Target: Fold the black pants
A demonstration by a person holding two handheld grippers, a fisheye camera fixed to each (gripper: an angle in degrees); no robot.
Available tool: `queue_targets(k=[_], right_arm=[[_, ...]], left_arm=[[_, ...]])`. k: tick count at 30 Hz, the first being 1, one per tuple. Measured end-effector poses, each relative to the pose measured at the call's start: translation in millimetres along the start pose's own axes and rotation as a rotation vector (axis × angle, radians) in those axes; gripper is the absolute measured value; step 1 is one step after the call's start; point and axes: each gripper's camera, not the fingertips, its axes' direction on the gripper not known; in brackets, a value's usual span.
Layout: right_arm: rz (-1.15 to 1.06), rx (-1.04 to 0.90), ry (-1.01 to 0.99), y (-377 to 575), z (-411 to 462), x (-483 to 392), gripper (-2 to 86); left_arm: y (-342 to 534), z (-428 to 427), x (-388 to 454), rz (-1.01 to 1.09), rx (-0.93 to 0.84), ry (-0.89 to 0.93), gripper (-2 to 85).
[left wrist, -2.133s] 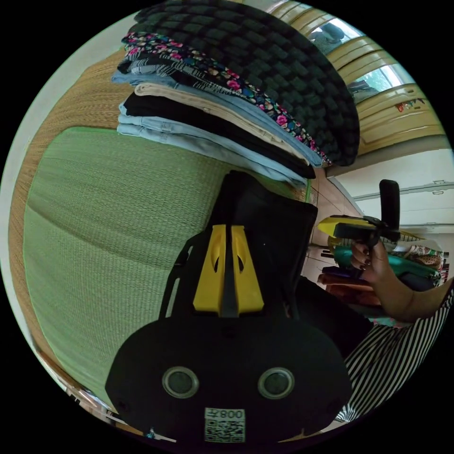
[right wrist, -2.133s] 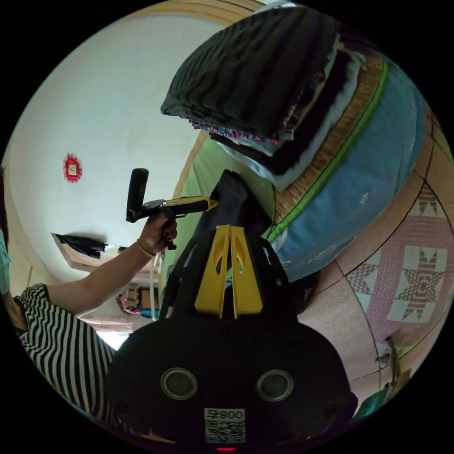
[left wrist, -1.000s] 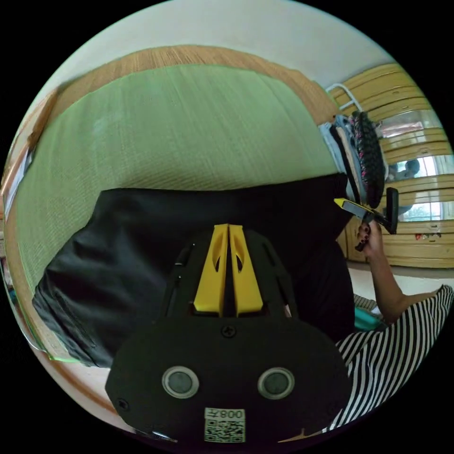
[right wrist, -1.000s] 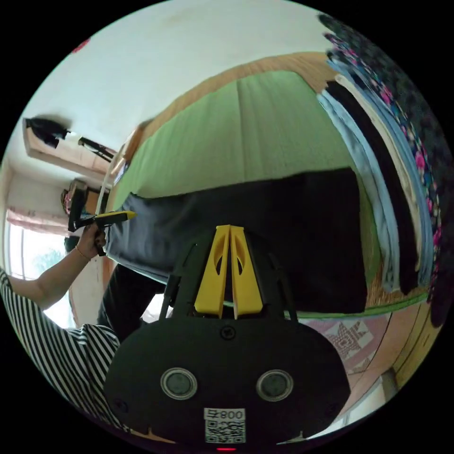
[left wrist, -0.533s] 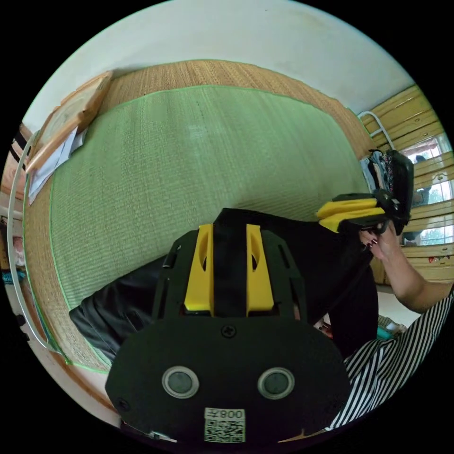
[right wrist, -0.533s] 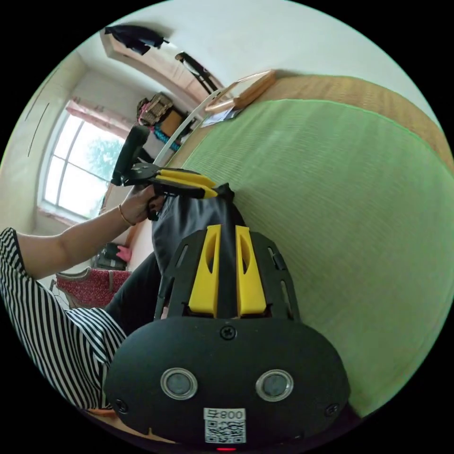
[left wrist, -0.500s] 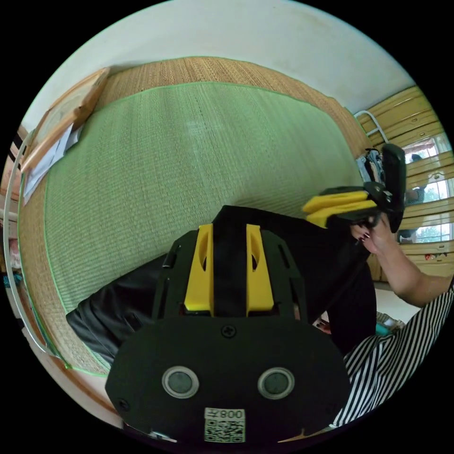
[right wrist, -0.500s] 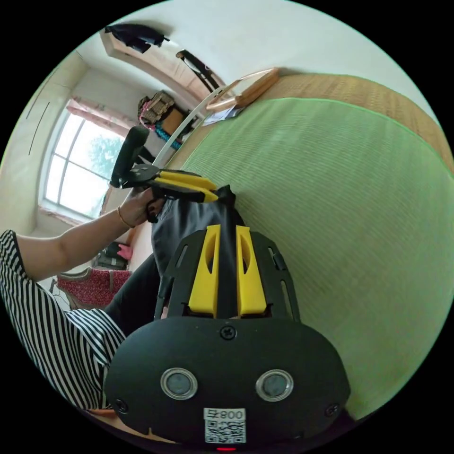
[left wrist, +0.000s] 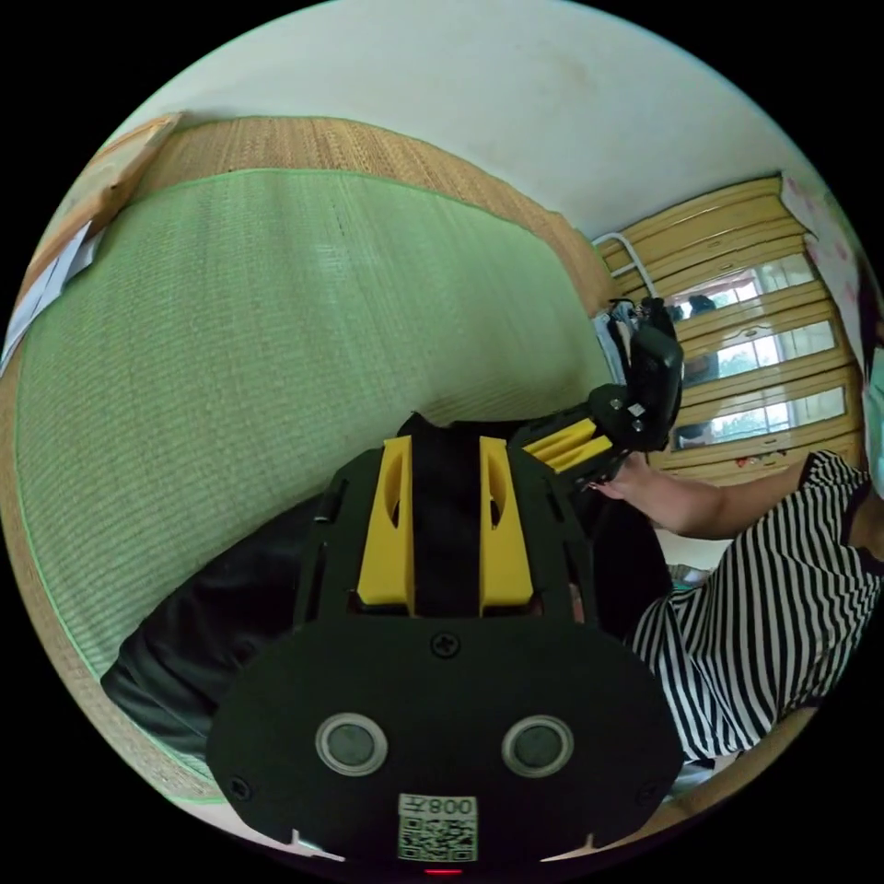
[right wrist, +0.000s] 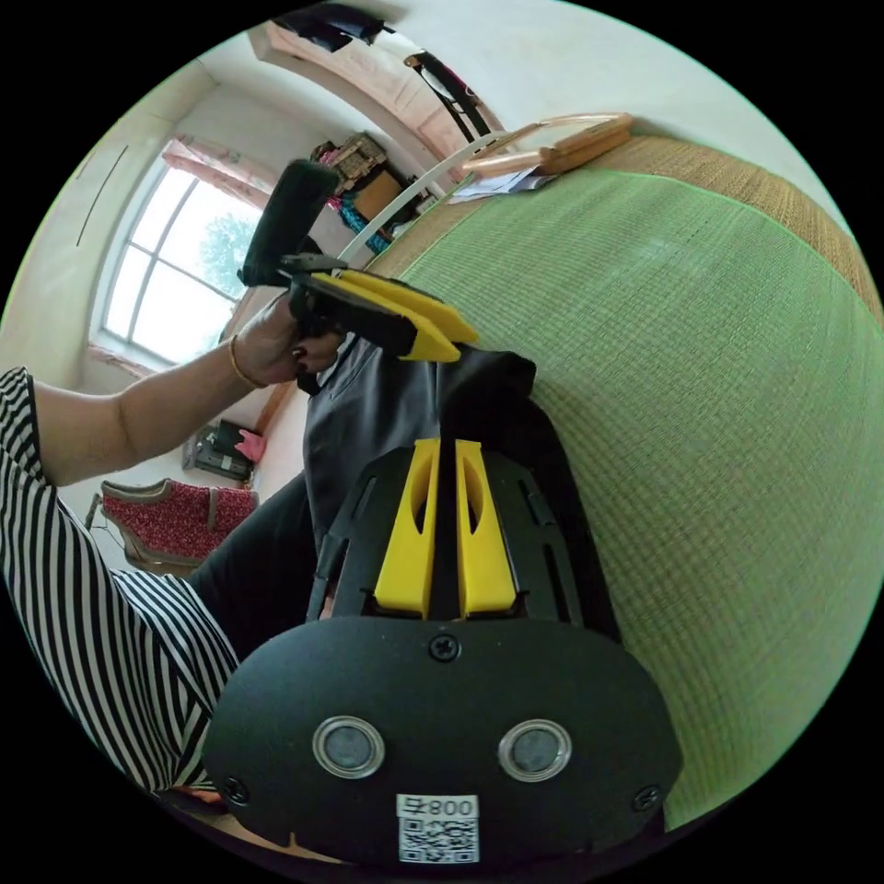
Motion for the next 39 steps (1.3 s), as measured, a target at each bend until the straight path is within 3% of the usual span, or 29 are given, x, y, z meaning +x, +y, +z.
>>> queue_targets(k=[4,8,13,17,19,23,31,39], right_arm=[[-0.005,-0.028,-0.029,-1,12,3,2.5],[-0.006,0.019,0.005,-5,-5,9,2.2],[-0.024,0.075,0.194,-36,-21,31,1.8],[-0.054,0.029,0.180,-63,-10,45,1.1],[-0.081,0.001,0.054,-70,-3,47,0.6],[-0.117,-0.030,0.046,-65,9,39,0.5],[-0.086,0.096,0.129,-78,-23,55,3.1],[-0.233,-0.075,0.110,-124,5,61,7.3]], left_arm=[[-22,-10,33,-0.003,-0.079,-0.156,2.8],[-24,-41,57,-0.040,-0.006,-0.136,0.9],[-29,-62,81,-0.063,0.026,-0.104,1.0],[-53,-83,108,-0.018,0.069,-0.144,5.2],[-70,-82,116,0.030,0.015,-0.161,8.4],[-93,-67,133,0.098,-0.138,-0.213,7.2],[-79,-92,175,0.078,0.002,-0.166,2.3],[-84,-101,221,0.108,0.035,-0.192,1.7]])
